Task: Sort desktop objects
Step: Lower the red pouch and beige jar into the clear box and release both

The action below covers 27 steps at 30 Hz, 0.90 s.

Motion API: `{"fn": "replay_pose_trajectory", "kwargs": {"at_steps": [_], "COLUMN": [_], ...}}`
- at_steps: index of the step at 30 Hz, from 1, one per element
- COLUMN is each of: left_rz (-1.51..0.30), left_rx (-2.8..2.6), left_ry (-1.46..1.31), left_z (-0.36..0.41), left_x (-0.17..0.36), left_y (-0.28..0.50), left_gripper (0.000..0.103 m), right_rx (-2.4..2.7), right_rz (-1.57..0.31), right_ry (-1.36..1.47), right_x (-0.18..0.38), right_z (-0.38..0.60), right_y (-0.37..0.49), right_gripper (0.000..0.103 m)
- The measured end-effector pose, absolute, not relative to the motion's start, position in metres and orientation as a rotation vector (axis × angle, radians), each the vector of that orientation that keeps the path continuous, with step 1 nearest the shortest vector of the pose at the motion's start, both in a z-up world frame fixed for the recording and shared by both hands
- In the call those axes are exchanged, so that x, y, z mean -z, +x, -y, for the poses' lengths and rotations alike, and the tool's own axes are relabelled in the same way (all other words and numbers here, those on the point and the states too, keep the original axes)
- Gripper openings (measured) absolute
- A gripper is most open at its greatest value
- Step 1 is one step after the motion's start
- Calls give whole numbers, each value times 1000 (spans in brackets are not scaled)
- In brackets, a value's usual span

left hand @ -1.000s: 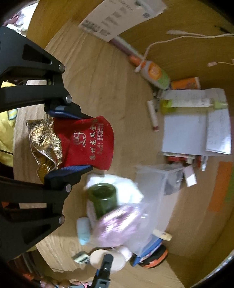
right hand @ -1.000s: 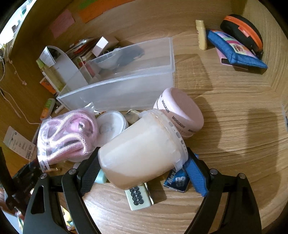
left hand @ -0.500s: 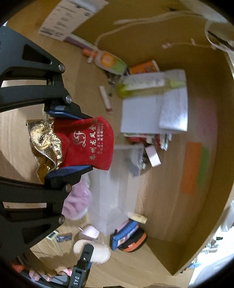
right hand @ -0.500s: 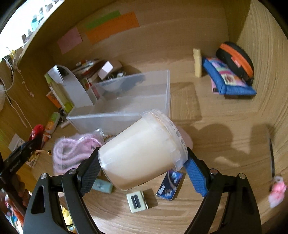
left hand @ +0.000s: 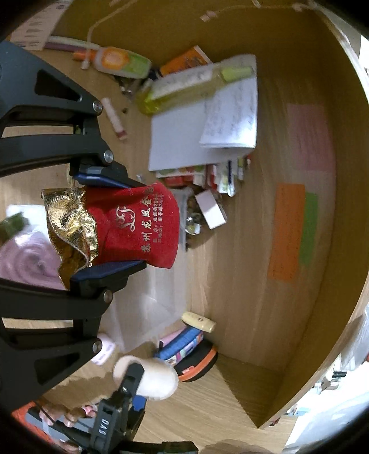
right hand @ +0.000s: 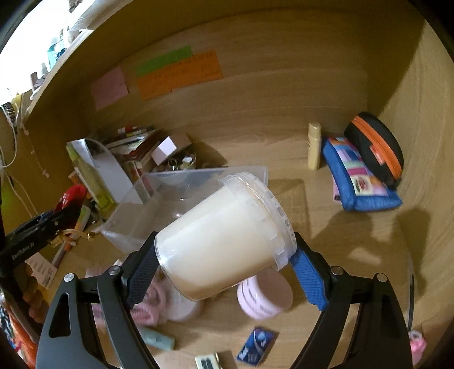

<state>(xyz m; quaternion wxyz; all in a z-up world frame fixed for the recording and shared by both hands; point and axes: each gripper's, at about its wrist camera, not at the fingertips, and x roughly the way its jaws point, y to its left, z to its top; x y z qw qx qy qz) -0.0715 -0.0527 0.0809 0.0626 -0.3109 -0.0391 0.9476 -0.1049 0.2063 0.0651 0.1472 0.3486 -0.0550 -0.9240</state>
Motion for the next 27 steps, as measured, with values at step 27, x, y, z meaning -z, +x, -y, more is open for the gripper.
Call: {"fn": "replay_pose_trajectory", "kwargs": {"at_steps": [27], "left_rz": [-55], "left_rx": [-2681], "left_ry": [-1248], "left_z": [18], "left_x": [-13], "left_y": [-184], "left_gripper": [45], "right_rx": [2492], "right_rz": [-182], "right_ry": [1292], "right_x": [-16], "right_z": [-153], "right_y": [-204], "right_gripper": [86]}}
